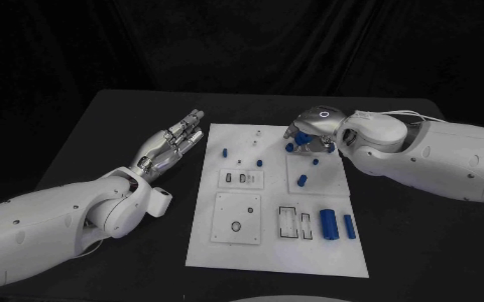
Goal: Assemble the parts on the task board
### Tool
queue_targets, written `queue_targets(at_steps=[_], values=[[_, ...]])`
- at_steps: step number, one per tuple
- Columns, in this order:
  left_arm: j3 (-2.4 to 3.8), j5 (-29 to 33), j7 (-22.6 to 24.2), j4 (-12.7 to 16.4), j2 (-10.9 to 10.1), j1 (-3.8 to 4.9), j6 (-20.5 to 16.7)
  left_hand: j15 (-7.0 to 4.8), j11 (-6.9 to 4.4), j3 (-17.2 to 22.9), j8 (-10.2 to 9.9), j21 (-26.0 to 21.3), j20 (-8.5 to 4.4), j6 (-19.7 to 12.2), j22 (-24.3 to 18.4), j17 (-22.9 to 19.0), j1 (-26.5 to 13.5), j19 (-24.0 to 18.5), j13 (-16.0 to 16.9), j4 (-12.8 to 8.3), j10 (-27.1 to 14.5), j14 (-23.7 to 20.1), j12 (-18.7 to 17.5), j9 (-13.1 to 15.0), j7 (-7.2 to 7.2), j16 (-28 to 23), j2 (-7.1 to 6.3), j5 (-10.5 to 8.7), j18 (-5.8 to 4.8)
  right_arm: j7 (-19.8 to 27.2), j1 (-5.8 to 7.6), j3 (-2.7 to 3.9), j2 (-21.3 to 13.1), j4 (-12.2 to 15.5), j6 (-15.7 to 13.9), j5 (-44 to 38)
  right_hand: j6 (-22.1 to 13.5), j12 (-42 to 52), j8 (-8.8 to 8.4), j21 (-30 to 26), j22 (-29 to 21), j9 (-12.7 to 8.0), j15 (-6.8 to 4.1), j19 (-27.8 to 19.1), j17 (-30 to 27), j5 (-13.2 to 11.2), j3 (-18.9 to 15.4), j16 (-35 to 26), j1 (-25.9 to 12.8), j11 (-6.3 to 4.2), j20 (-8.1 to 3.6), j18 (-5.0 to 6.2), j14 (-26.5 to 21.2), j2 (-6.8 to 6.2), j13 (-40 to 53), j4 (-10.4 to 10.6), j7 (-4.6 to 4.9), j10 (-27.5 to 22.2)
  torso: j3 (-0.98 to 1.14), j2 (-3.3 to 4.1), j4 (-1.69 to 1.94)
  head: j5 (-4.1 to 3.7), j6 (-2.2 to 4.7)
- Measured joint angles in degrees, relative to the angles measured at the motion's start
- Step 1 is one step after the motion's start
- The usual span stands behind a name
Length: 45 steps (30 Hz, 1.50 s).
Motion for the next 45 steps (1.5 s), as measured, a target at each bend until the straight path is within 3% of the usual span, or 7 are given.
queue_targets(at_steps=[8, 10, 12, 29, 36, 43, 45], values=[[0.00, 0.0, 0.0, -0.4, 0.4, 0.00, 0.1, 0.01, 0.22, 0.0, 0.2, 0.0, 0.20, 0.5, 0.0, 0.0, 0.2, 0.2, 0.0, 0.0, -0.2, 0.0, 0.0, 0.1, 0.52, 0.0, 0.23, 0.23, -0.01, 0.7, -0.45, 0.00, 0.8, -1.2, 0.2, -0.1, 1.4, 0.0, 0.00, 2.3, 2.8, 0.0, 0.00, 0.2, 0.6, 0.3, 0.6, 0.8, -0.4, -0.50, -0.21, -0.06, 0.0, 0.37, 0.0, 0.5, 0.99, 1.1, -0.15, -0.41, 0.14, 0.16, -0.69], [0.00, 0.0, 0.0, -0.5, 0.4, 0.00, 0.1, 0.01, 0.42, 0.0, 0.2, 0.0, 0.21, 0.5, 0.0, 0.0, 0.2, 0.2, 0.0, 0.0, 0.0, 0.0, 0.0, 0.1, 0.52, 0.0, 0.23, 0.56, 0.00, 0.9, -0.58, 0.00, 0.9, -1.4, 0.2, -0.1, 1.6, 0.0, 0.00, 2.9, 3.6, 0.0, -0.20, 0.2, 0.8, 0.3, 0.9, 1.1, -0.7, -0.67, -0.21, -0.97, 0.2, 0.68, 0.0, 0.6, 1.19, 1.6, -0.20, -0.54, 0.18, 0.16, -0.81], [0.00, 0.0, 0.0, -0.6, 0.4, 0.00, 0.1, 0.01, 0.65, 0.0, 0.2, 0.0, 0.21, 0.7, 0.0, 0.0, 0.2, 0.2, 0.0, 0.0, -0.2, 0.0, 0.0, 0.1, 0.72, 0.0, 0.23, 0.57, 0.00, 1.1, -0.75, 0.00, 1.1, -1.6, 0.3, -0.1, 2.0, 0.0, 0.00, 3.3, 4.3, 0.0, -0.21, 0.2, 1.0, 0.3, 1.3, 1.3, -0.7, -0.48, -0.21, -0.97, 0.2, 0.70, 0.0, 0.9, 1.57, 2.3, -0.24, -0.64, 0.19, 0.16, -1.01], [-0.01, 0.0, 0.0, -1.1, 0.8, 0.00, 0.3, 0.42, 1.06, 0.5, 0.4, 0.0, 0.44, 1.6, 0.0, 0.0, 0.9, 0.0, 0.0, -0.2, -0.2, 0.0, 0.0, 0.2, 1.17, 0.0, 0.19, 0.98, -0.01, 2.8, -2.17, 0.01, 2.2, -3.4, 0.8, -0.1, 6.6, 0.0, 0.33, 5.8, 8.5, -0.1, -0.21, 0.2, 0.7, 0.0, 6.2, 1.5, 0.2, -1.14, -0.21, -0.95, 0.2, 2.13, -0.4, 1.4, 1.44, 6.5, -0.41, -1.27, 0.32, 0.16, -1.89], [-0.01, 0.0, 0.0, -1.3, 0.9, 0.00, 0.5, 0.62, 1.47, 0.6, 0.7, 0.0, 0.77, 2.4, 0.0, 0.0, 1.3, 0.0, 0.0, -0.3, -0.2, 0.2, 0.0, 0.3, 1.54, 0.0, 0.26, 1.22, -0.01, 3.5, -2.77, 0.10, 2.7, -4.4, 0.7, -0.1, 8.4, -0.1, 0.55, 6.7, 10.0, -0.1, -0.21, 0.2, 0.2, -0.5, 8.9, 1.5, 1.6, -1.12, -0.21, -0.94, 0.2, 2.11, -0.6, 0.7, 1.46, 8.1, -0.48, -1.49, 0.32, 0.24, -2.03], [-0.01, 0.0, 0.0, -1.4, 0.9, 0.00, 0.8, 1.04, 1.87, 1.1, 0.7, 0.0, 1.25, 2.8, 0.0, 0.0, 2.0, 0.0, 0.0, -0.5, -0.2, 0.2, 0.0, 0.3, 1.53, 0.0, -0.11, 1.72, -0.01, 4.2, -3.04, 0.14, 2.7, -4.8, 0.1, -0.1, 10.4, -0.5, 0.84, 7.7, 11.7, 0.1, -0.22, 0.3, -0.9, -1.2, 11.3, 0.4, 2.8, -1.14, -0.33, -0.93, 0.2, 1.22, -0.6, -0.5, 1.37, 9.9, -0.55, -1.65, 0.29, 0.68, -2.25], [-0.01, 0.0, 0.0, -1.5, 0.9, 0.00, 0.9, 1.24, 1.88, 1.2, 0.9, 0.0, 1.44, 3.0, 0.0, 0.0, 2.3, 0.2, 0.0, -0.6, -0.2, 0.0, 0.0, 0.3, 1.74, 0.0, 0.15, 2.01, -0.01, 4.3, -3.10, 0.14, 2.5, -4.9, -0.2, -0.1, 11.0, -0.4, 0.96, 8.2, 12.5, 0.2, -0.41, 0.5, -0.9, -1.2, 11.8, 0.4, 3.2, -0.89, -0.52, -1.74, 0.4, 0.91, -0.6, -0.9, 1.36, 10.2, -0.55, -1.68, 0.29, 0.73, -2.25]])
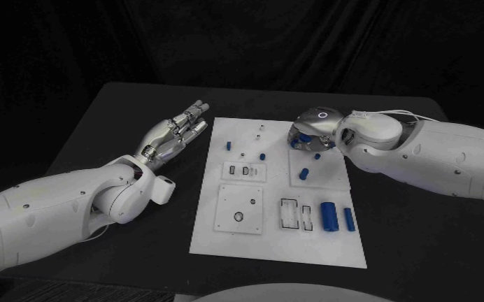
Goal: Assemble the parts on the task board
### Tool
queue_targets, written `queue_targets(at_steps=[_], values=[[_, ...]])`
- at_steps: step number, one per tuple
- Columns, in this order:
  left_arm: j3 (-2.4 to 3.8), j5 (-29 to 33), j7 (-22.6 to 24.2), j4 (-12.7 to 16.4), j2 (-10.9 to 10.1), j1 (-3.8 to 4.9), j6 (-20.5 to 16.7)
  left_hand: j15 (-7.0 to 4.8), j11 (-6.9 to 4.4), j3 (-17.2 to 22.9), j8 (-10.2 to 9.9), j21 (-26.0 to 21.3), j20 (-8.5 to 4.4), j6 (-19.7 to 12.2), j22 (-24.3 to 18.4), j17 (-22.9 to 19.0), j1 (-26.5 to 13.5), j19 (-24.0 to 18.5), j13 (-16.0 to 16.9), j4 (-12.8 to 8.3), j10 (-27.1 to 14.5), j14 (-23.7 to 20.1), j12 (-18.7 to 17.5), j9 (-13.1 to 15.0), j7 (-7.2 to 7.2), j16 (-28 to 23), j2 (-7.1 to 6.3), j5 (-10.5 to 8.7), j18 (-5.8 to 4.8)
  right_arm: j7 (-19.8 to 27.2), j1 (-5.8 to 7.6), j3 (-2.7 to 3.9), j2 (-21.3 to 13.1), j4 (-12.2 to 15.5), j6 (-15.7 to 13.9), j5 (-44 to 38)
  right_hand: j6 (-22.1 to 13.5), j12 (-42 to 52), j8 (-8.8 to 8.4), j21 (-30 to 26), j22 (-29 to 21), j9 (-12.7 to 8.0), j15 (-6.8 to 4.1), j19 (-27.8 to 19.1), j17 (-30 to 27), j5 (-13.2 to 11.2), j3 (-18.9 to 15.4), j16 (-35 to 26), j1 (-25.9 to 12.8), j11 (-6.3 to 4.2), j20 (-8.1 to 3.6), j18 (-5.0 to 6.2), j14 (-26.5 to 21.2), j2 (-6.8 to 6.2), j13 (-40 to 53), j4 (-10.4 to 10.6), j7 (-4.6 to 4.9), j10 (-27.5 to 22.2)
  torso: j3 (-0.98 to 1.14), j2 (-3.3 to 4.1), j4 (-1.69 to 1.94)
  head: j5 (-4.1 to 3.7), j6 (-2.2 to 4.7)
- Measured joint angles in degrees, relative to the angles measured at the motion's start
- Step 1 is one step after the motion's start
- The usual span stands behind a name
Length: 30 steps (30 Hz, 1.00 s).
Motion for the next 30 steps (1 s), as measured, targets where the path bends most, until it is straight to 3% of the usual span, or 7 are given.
queue_targets(at_steps=[5, 8, 15, 19, 30], values=[[0.00, 0.0, 0.0, -0.1, 0.0, 0.00, 0.2, 0.20, 0.36, 0.2, 0.0, 0.0, 0.26, 0.1, 0.0, 0.0, 0.2, -0.1, 0.0, -0.2, 0.0, 0.2, 0.0, 0.0, 0.07, 0.0, -0.22, 0.41, 0.00, 0.3, -0.13, -0.11, -0.8, 0.7, -1.4, 0.0, 1.7, 0.2, 0.31, 2.1, 2.7, 0.3, -0.52, 1.0, 0.6, -0.9, 1.0, 0.3, 0.5, 1.14, -0.40, -0.13, 0.5, -0.46, 0.0, -0.4, 0.23, 1.2, 0.00, -0.07, 0.07, 0.21, 0.09], [0.00, 0.0, 0.0, 0.0, 0.0, 0.00, 0.3, 0.21, 0.38, 0.4, 0.0, 0.0, 0.41, 0.2, 0.0, 0.0, 0.5, 0.0, 0.0, -0.4, 0.0, 0.2, 0.0, 0.0, 0.20, 0.0, -0.46, 0.56, 0.00, 0.4, 0.04, -0.11, -1.2, 1.5, -2.6, -0.1, 2.2, 0.2, 0.31, 2.8, 3.8, 0.3, -0.52, 1.4, 0.9, -2.1, 1.2, 0.7, 0.5, 1.44, -0.29, -0.13, 0.9, -0.47, 0.1, -0.6, -0.10, 1.5, 0.00, -0.13, 0.10, 0.46, 0.23], [0.00, 0.0, 0.0, 0.0, 0.0, 0.00, 0.4, 0.36, 0.38, 0.4, 0.2, 0.0, 0.41, 0.4, 0.0, 0.0, 0.7, 0.0, 0.0, -0.4, 0.0, 0.1, 0.0, 0.0, 0.41, 0.0, -0.22, 0.77, 0.00, 0.3, 1.92, 0.12, 0.2, 1.9, -4.9, -0.1, 3.9, 0.2, 0.70, 3.1, 4.7, 0.8, -0.67, 1.6, 0.9, -3.0, 1.2, 0.7, 0.3, 1.03, -0.49, -0.13, 1.0, -1.19, 0.2, -0.6, -0.30, 2.9, -0.07, -0.27, 0.11, 0.91, 0.14], [-0.01, 0.0, 0.0, -0.1, 0.3, 0.00, 0.6, 0.41, 0.38, 0.4, 0.2, 0.0, 0.61, 0.4, 0.0, 0.0, 0.7, -0.2, 0.0, -0.4, 0.0, 0.0, 0.0, 0.0, 0.41, 0.0, -0.22, 0.77, 0.00, 0.3, 2.18, 0.14, 2.5, 0.1, -5.8, -0.2, 4.1, 0.2, 0.88, 3.3, 5.0, 1.2, -0.78, 1.8, 0.7, -3.9, 0.7, 0.7, -0.4, -0.03, -0.69, -0.12, 1.1, -1.86, 0.2, -0.1, -0.50, 4.1, -0.10, -0.37, 0.12, 0.97, 0.13], [0.00, 0.0, 0.0, -0.4, 0.8, 0.00, 1.1, 0.61, 0.68, 0.7, 0.2, 0.0, 0.82, 0.4, 0.0, 0.0, 0.7, 0.0, 0.0, -0.4, 0.0, 0.2, 0.0, 0.0, 0.41, 0.0, -0.22, 0.77, 0.00, 0.4, 1.93, 0.23, 8.4, -6.7, -7.0, 1.1, 4.2, 0.2, 0.35, 3.3, 5.1, 1.0, -0.86, 1.8, 0.1, -4.3, 0.5, 0.2, -1.0, -0.94, -0.69, -0.12, 1.2, -2.44, 0.2, 0.6, -0.59, 5.0, -0.20, -0.43, 0.19, 1.43, -0.19]])
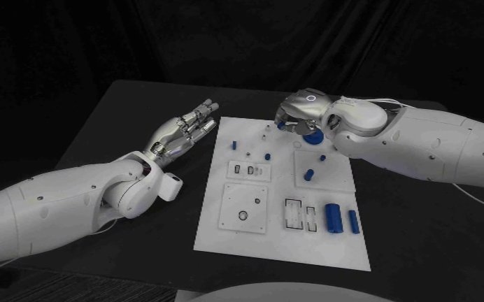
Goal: Assemble the parts on the task board
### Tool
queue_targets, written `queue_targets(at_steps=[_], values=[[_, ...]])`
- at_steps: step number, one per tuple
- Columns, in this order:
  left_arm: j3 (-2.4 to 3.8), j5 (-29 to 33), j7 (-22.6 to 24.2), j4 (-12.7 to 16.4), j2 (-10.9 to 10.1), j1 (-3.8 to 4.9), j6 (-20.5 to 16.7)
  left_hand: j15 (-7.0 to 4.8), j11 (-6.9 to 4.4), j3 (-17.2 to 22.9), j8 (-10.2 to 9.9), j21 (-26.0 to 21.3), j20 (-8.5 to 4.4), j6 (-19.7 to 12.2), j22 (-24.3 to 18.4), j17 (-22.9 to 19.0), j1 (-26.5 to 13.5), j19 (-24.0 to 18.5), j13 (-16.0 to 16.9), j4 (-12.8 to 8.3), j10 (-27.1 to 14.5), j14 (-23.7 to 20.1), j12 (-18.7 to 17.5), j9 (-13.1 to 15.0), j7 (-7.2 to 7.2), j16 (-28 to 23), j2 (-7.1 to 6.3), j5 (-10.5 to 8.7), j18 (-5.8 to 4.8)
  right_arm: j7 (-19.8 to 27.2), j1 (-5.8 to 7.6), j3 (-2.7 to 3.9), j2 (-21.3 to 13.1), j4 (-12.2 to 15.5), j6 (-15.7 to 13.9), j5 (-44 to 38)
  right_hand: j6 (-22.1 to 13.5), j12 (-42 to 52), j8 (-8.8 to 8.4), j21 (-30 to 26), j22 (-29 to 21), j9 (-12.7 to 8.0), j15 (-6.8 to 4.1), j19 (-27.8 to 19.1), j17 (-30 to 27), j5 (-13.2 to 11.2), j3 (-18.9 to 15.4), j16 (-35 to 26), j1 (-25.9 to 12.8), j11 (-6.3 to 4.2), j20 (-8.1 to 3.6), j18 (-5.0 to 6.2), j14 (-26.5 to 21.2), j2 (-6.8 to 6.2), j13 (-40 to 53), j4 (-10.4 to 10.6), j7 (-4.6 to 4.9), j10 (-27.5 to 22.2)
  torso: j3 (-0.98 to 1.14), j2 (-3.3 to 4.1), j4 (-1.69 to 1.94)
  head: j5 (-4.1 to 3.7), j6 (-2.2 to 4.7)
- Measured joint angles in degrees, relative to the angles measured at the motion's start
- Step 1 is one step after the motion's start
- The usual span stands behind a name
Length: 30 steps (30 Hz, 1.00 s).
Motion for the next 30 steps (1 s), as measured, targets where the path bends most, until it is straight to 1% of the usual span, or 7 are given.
queue_targets(at_steps=[2, 7, 11, 18, 22, 25, 30], values=[[0.00, 0.0, 0.0, 0.0, 0.0, 0.00, 0.1, 0.00, 0.08, 0.0, 0.0, 0.0, 0.00, 0.0, 0.0, 0.0, 0.0, 0.0, 0.0, 0.0, -0.1, 0.0, 0.0, 0.0, 0.00, 0.0, 0.00, 0.00, -0.01, 0.0, -0.23, 0.00, 0.9, -1.2, 0.0, 1.0, -0.3, 0.0, -0.38, 0.0, 0.1, 0.0, 0.00, 0.0, 0.0, 0.0, 0.2, 0.0, 0.0, 0.02, 0.00, 0.00, 0.0, 0.00, 0.0, 0.2, 0.32, 0.0, -0.02, 0.01, 0.07, -0.09, 0.00], [0.00, 0.0, 0.0, -0.1, 0.2, 0.00, 0.3, 0.21, 0.08, 0.0, 0.0, 0.0, 0.00, 0.0, 0.0, 0.0, 0.0, 0.0, 0.0, 0.0, -0.1, -0.2, 0.0, 0.0, 0.00, 0.0, 0.00, 0.00, 0.00, 0.1, -0.61, 0.05, 2.7, -3.6, -0.1, 3.1, -0.3, 0.0, -0.38, 0.0, 0.1, 0.0, 0.00, 0.0, 0.0, 0.0, 0.0, 0.0, 0.0, 0.23, 0.00, 0.00, 0.0, 0.00, 0.0, 0.3, 0.32, -0.2, 0.04, 0.07, 0.26, -0.57, 0.40], [0.00, 0.0, 0.0, -0.2, 0.4, 0.00, 0.4, 0.20, 0.07, 0.0, 0.0, 0.0, 0.20, 0.0, 0.0, 0.0, 0.0, -0.2, 0.0, 0.0, -0.1, -0.2, 0.0, 0.0, 0.00, 0.0, 0.00, 0.00, 0.00, 0.2, -0.86, 0.10, 3.8, -5.3, -0.1, 4.2, -0.4, 0.0, -0.62, 0.0, 0.1, 0.0, 0.00, 0.0, -0.1, 0.0, -0.2, 0.0, -0.2, 0.34, 0.00, 0.01, 0.0, -0.23, 0.0, 0.5, 0.45, -0.3, 0.12, 0.08, 0.32, -0.65, 0.53], [0.00, 0.0, 0.0, -0.4, 0.6, 0.00, 0.7, 0.20, 0.07, 0.2, 0.0, 0.0, 0.20, 0.2, 0.0, 0.0, 0.4, -0.2, 0.0, -0.2, -0.1, -0.2, 0.0, 0.0, 0.21, 0.0, -0.01, 0.00, -0.01, 0.3, -1.24, 0.19, 5.0, -6.7, -0.1, 5.3, -0.7, 0.0, -0.94, 0.0, 0.1, -0.1, 0.00, 0.0, -0.2, 0.0, -0.2, -0.2, -0.5, 0.56, 0.00, 0.01, 0.0, -0.45, -0.1, 0.8, 0.73, -0.6, 0.14, 0.07, 0.46, -0.80, 0.40], [0.00, 0.0, 0.0, -0.6, 0.7, 0.00, 0.8, 0.20, 0.06, 0.2, 0.0, 0.0, 0.20, 0.2, 0.0, 0.0, 0.4, -0.2, 0.0, -0.2, -0.1, -0.2, 0.0, 0.0, 0.21, 0.0, -0.01, 0.00, -0.01, 0.4, -1.44, 0.21, 5.5, -7.2, -0.1, 5.7, -0.7, 0.0, -0.99, 0.0, 0.1, -0.1, 0.00, 0.0, -0.2, 0.0, -0.2, -0.2, -0.5, 0.64, 0.00, 0.01, 0.0, -0.45, -0.1, 0.8, 0.73, -0.6, 0.14, 0.06, 0.47, -0.55, 0.26], [0.00, 0.0, 0.0, -0.6, 0.8, 0.00, 0.9, 0.20, 0.15, 0.2, 0.0, 0.0, 0.36, 0.2, 0.0, 0.0, 0.4, 0.0, 0.0, -0.2, 0.0, -0.2, 0.0, 0.0, 0.21, 0.0, -0.01, 0.00, -0.01, 0.5, -1.55, 0.22, 5.8, -7.5, -0.1, 5.8, -1.0, 0.0, -0.99, -0.2, 0.1, -0.1, 0.00, 0.0, -0.3, 0.0, -0.2, -0.2, -0.5, 0.52, 0.00, 0.01, 0.0, -0.45, -0.1, 1.1, 0.50, -0.8, 0.14, 0.03, 0.46, -0.53, 0.37], [0.00, 0.0, 0.0, -0.7, 0.9, 0.00, 1.0, 0.20, 0.25, 0.2, 0.0, 0.0, 0.40, 0.2, 0.0, 0.0, 0.4, 0.0, 0.0, -0.2, 0.1, -0.2, 0.0, 0.0, 0.21, 0.0, -0.01, 0.00, 0.00, 0.7, -1.71, 0.24, 6.1, -7.8, -0.1, 6.0, -1.0, 0.0, -0.99, -0.2, 0.2, -0.1, 0.22, 0.0, -0.3, 0.0, -0.2, -0.2, -0.7, 0.43, 0.00, 0.01, -0.2, -0.67, -0.1, 1.1, 0.50, -0.9, 0.14, 0.01, 0.42, -0.47, 0.44]])
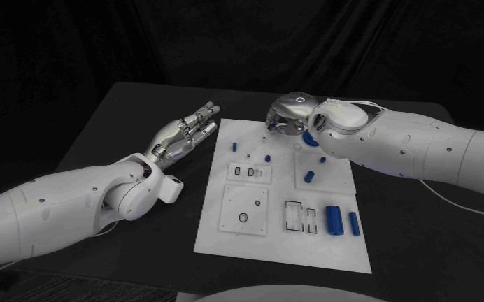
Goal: Assemble the parts on the task board
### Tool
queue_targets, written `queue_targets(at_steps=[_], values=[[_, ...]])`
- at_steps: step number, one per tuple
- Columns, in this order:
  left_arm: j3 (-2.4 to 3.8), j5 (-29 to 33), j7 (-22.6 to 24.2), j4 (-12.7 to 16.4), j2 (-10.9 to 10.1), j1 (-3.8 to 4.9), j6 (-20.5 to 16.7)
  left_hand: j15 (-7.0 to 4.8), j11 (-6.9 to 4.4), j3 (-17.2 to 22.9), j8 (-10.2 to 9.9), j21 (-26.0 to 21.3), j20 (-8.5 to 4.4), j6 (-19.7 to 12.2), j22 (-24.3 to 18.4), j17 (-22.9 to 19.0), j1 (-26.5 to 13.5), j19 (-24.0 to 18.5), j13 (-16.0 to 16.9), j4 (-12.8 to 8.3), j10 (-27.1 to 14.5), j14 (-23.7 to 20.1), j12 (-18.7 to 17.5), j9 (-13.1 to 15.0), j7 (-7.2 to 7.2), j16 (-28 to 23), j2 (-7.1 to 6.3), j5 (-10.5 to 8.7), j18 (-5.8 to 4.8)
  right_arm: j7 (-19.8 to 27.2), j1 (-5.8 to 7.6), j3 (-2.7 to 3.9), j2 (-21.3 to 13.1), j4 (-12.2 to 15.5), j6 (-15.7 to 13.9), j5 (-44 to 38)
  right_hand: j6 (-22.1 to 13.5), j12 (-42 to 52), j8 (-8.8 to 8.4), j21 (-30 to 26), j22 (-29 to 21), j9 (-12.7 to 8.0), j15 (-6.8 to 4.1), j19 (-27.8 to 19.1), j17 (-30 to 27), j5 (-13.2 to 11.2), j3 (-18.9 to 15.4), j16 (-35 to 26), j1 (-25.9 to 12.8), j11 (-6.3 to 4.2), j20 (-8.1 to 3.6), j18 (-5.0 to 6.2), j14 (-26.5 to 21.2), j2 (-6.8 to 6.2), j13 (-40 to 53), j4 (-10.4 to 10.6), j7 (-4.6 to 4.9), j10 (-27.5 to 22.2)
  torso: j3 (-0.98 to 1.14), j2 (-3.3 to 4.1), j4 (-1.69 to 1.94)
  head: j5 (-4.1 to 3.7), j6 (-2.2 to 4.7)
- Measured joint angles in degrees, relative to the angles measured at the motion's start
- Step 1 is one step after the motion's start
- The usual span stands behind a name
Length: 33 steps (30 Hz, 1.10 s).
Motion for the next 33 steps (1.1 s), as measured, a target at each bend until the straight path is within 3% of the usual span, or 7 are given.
queue_targets(at_steps=[17, 25, 31, 33], values=[[0.00, 0.0, 0.0, -0.5, 0.4, 0.00, 0.5, 0.21, 0.33, 0.3, 0.2, 0.0, 0.41, 0.4, 0.0, 0.0, 0.2, 0.0, 0.0, 0.0, -0.1, 0.2, 0.0, 0.0, 0.43, 0.0, 0.20, 0.22, 0.00, 0.3, -0.29, 0.10, 1.2, -1.5, 0.0, 0.2, -0.4, 0.0, -0.22, -0.3, -0.1, -0.1, 0.20, -0.4, -0.8, 0.0, 0.2, -0.8, 0.0, 0.19, 0.41, 0.00, -0.2, 0.00, 0.0, 0.5, 0.00, -0.6, -0.03, -0.08, 0.01, -0.04, -0.14], [0.00, 0.0, 0.0, -0.6, 0.5, 0.00, 0.7, 0.41, 0.60, 0.7, 0.5, 0.0, 0.43, 0.7, 0.0, 0.0, 0.3, 0.0, 0.0, -0.1, -0.2, 0.0, 0.0, 0.1, 0.73, 0.0, 0.26, 0.22, 0.00, 0.4, -0.70, 0.10, 2.0, -2.4, 0.0, 0.3, -0.9, 0.0, -0.35, -0.9, -0.4, -0.3, 0.40, -0.6, -1.4, 0.0, 0.2, -1.3, 0.0, 0.24, 0.62, 0.01, -0.4, 0.00, 0.0, 0.8, 0.05, -1.1, -0.10, -0.08, -0.09, 0.42, -0.13], [0.00, 0.0, 0.0, -0.7, 0.6, 0.00, 1.0, 0.41, 0.80, 0.8, 0.5, 0.0, 0.74, 1.3, 0.0, 0.0, 0.3, -0.1, 0.0, -0.2, 0.0, 0.0, 0.0, 0.2, 0.89, 0.0, 0.26, 0.22, 0.00, 0.4, -0.80, 0.08, 2.2, -3.0, 0.5, 0.3, -3.7, 0.0, -0.37, -2.1, -1.0, -0.8, 0.84, -1.4, -2.5, 0.3, 0.5, -2.5, -0.2, 0.74, 1.00, 0.01, -1.1, -0.73, 0.0, 1.4, 0.27, -3.2, -0.13, -0.09, -0.12, 0.38, -0.14], [0.00, 0.0, 0.0, -0.7, 0.7, 0.00, 1.1, 0.41, 0.80, 1.0, 0.5, 0.0, 0.82, 1.3, 0.0, 0.0, 0.5, 0.0, 0.0, -0.3, 0.0, 0.0, 0.0, 0.2, 0.92, 0.0, 0.47, 0.22, 0.00, 0.3, -0.87, 0.07, 2.2, -3.1, 0.9, 0.3, -5.8, 0.0, -0.36, -3.1, -1.8, -1.3, 1.32, -2.4, -3.4, 0.4, 0.4, -3.4, -0.5, 1.18, 1.10, 0.00, -1.7, -1.31, 0.0, 1.5, -0.53, -5.1, -0.10, -0.08, -0.04, 0.19, -0.04]])
